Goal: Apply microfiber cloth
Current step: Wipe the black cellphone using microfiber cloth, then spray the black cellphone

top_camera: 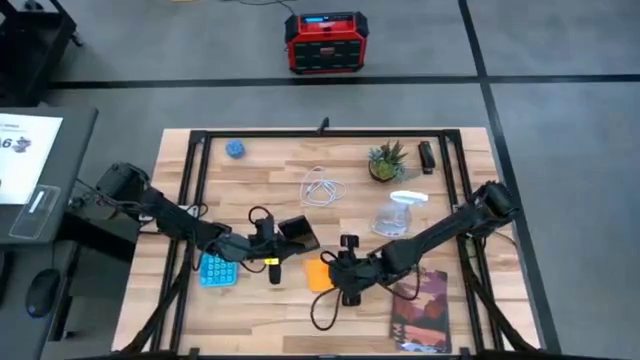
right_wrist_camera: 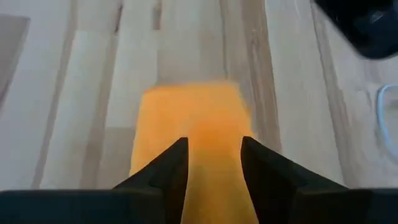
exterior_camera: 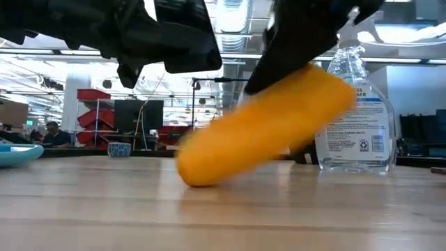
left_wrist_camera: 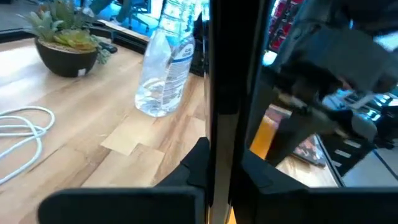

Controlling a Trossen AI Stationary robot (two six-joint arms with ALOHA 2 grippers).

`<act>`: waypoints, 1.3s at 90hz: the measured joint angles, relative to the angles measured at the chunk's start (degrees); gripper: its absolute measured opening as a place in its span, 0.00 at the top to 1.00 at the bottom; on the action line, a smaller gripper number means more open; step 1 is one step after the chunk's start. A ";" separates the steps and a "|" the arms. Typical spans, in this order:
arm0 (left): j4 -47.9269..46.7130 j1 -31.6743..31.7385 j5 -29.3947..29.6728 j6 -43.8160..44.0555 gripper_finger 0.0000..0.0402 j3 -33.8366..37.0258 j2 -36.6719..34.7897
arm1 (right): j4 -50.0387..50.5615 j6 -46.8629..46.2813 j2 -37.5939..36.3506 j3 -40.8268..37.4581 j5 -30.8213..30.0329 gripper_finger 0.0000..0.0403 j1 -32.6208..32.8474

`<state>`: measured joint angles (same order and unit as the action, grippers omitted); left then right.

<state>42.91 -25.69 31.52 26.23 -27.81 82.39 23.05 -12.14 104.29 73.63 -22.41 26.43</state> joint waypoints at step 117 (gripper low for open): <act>-5.10 -3.19 -18.05 -1.37 0.97 -0.72 -7.45 | -5.52 36.79 -4.43 0.47 -10.43 0.61 -4.14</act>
<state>37.81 -28.88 13.47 24.86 -28.53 74.94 17.54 24.65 99.86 74.09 -32.84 22.29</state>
